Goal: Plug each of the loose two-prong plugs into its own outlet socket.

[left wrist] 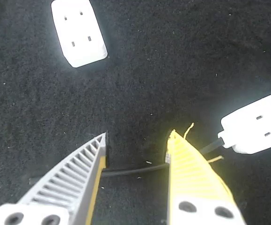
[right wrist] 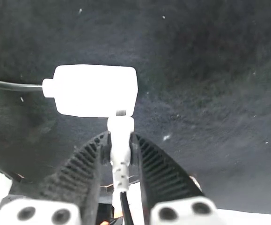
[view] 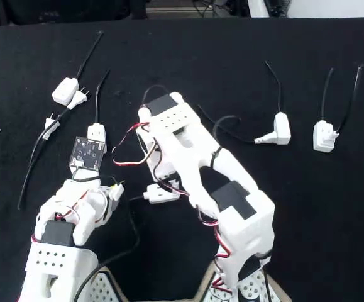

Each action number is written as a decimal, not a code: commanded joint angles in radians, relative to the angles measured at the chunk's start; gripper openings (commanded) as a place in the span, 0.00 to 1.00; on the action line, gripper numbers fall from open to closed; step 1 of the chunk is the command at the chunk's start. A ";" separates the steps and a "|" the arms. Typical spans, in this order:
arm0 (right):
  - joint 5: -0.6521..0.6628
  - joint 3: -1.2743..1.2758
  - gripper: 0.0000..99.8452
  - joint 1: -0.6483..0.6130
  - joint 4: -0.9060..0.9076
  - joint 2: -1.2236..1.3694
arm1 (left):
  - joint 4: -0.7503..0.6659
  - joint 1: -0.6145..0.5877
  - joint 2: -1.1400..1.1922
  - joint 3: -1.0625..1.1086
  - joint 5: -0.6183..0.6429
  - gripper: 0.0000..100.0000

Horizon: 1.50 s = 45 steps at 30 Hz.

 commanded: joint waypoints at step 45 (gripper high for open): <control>-0.034 -0.044 0.01 -0.015 -0.017 0.007 | -0.005 -0.005 -0.011 -0.012 0.008 0.21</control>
